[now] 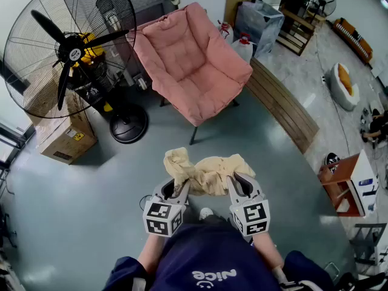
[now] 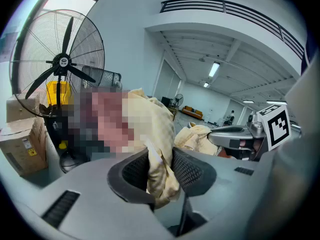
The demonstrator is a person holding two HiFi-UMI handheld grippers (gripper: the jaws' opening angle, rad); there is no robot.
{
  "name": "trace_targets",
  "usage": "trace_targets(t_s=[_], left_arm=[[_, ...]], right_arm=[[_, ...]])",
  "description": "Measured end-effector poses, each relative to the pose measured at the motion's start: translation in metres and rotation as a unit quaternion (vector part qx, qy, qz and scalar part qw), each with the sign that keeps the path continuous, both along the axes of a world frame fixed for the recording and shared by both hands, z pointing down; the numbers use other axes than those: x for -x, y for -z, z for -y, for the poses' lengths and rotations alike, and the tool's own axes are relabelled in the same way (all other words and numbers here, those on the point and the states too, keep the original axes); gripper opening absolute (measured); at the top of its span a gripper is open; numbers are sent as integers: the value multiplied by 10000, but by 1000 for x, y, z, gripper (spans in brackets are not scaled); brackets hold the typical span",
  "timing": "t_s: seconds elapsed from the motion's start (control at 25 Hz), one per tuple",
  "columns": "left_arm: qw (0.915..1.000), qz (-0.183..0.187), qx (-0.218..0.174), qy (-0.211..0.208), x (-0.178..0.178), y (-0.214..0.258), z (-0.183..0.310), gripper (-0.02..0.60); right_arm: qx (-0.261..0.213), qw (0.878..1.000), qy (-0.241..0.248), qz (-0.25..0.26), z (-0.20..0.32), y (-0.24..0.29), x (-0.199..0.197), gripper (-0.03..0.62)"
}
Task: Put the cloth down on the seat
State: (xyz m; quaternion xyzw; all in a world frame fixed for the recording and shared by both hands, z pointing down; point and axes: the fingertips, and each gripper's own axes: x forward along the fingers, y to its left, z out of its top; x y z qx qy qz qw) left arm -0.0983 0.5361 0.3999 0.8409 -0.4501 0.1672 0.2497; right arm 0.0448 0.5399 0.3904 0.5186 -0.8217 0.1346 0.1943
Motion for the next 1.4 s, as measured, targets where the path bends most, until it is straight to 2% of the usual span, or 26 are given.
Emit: trace_targets(t_s=[0.28,0.56,0.8,1.08,1.4], left_arm=[[9999,-41,-41,-88,20,1,12,137],[9996,-140,-108,-204,46,2,40,137],[9989,-127,-119,-437,72,-7,79,137],[9989,-136,-60,-453,65,-11,107,138],[9999,-89,132,-28,18,-25,166,138]], right_arm=[[-55,9999,-136,-91,7,1,21,81],[-125,9998,-131,8,33,8,48,83],[-251,9990,-370,-39,65,1,78,83],[-187,9984,-522,137,91,-5,67,83],[-127,9996,-88,255,168,-20,20,83]])
